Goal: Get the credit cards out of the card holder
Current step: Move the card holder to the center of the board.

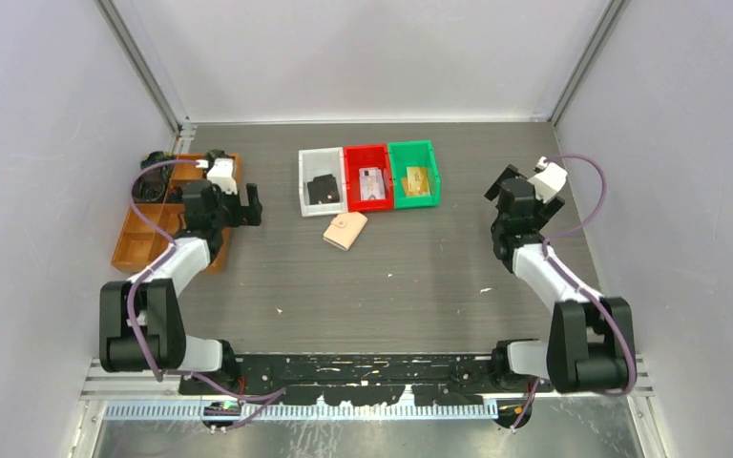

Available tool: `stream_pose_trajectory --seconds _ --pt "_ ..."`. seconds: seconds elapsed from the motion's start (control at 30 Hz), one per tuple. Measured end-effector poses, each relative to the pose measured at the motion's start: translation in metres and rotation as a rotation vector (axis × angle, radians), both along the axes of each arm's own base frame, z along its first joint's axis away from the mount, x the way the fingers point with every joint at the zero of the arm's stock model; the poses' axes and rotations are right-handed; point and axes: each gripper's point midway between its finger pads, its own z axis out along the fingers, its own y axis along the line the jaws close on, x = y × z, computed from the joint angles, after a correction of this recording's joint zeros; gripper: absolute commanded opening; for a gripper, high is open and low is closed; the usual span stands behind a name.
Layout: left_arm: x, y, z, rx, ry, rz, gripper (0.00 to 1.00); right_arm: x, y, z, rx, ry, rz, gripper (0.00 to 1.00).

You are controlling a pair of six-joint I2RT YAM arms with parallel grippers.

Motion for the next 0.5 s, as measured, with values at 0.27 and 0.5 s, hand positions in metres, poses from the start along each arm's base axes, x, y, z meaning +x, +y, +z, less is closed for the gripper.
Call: stream_pose_trajectory --seconds 0.27,0.5 --pt "-0.022 -0.010 0.050 -0.078 0.076 -0.076 1.00 -0.024 0.010 0.024 0.307 -0.090 -0.073 0.99" --pt "-0.041 -0.021 0.074 -0.118 0.141 -0.119 1.00 -0.023 0.081 0.004 0.409 0.072 0.107 1.00"
